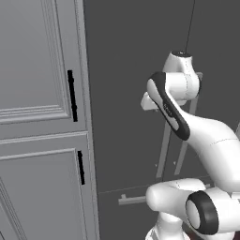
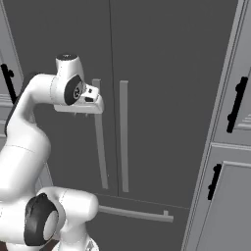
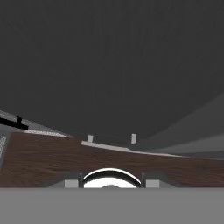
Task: Grab a lemon wedge from the fridge and one ice cube from the ice bowl, and put them in the glass of lemonade.
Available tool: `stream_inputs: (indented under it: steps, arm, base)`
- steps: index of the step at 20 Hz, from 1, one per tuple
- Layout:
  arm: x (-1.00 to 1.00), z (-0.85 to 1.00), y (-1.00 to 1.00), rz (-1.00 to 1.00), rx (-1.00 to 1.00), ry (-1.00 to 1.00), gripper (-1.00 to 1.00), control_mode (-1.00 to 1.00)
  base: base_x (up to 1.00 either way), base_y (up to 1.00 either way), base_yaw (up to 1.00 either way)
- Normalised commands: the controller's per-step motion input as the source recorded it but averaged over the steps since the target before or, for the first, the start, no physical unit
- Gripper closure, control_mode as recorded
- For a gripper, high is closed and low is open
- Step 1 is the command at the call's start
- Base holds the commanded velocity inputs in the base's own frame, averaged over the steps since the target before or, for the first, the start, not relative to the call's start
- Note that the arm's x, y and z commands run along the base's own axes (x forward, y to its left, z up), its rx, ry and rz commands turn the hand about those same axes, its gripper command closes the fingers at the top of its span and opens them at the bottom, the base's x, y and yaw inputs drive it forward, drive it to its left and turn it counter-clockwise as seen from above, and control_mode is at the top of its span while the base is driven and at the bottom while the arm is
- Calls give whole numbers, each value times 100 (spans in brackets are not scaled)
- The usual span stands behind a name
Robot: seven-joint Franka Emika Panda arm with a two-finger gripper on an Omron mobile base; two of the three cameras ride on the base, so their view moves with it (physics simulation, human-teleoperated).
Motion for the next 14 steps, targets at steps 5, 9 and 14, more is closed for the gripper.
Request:
stream_inputs:
  steps: [5,9,14]
  arm:
    - [-54,-5,-16,-3,1,0,-100,-100]
    - [-100,-22,-34,-8,3,0,-100,-100]
    - [-57,-20,-20,-5,1,0,-100,100]
  base:
    - [0,0,0]
    - [0,0,0]
    - [-4,-1,-1]
